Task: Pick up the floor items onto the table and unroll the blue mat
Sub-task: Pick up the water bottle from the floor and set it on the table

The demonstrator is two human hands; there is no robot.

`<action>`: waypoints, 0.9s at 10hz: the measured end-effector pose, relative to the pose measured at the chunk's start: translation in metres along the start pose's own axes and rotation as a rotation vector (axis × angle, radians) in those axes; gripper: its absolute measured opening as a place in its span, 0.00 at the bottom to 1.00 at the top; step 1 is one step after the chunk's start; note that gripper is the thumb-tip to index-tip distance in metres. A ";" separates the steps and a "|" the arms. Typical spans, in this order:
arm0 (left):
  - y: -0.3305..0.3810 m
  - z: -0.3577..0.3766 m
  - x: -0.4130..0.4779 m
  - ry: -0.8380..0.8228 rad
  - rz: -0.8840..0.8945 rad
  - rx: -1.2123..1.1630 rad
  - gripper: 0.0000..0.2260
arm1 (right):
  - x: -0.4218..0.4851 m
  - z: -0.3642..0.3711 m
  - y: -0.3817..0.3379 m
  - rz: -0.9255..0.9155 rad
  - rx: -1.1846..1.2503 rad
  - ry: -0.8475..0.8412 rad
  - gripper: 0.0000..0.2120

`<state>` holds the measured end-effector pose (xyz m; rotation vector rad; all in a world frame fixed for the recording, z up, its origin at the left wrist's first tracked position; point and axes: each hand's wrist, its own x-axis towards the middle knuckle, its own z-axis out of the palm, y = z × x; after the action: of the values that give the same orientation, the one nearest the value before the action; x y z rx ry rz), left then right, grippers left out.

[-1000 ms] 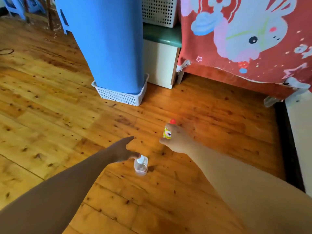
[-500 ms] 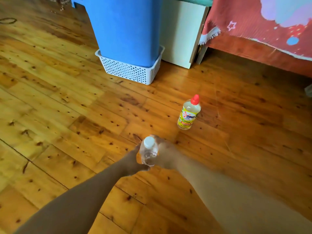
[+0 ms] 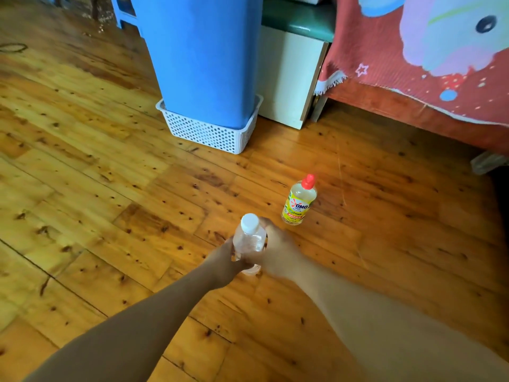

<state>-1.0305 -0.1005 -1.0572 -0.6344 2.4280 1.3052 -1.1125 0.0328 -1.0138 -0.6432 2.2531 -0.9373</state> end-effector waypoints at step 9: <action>0.699 -0.357 -0.283 0.018 0.607 -0.024 0.14 | -0.311 -0.575 -0.507 -0.273 0.113 0.576 0.32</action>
<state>-1.1727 0.0045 -0.2418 0.1124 2.7331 1.5357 -1.1920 0.1689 -0.2016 -0.7080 2.6173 -1.5324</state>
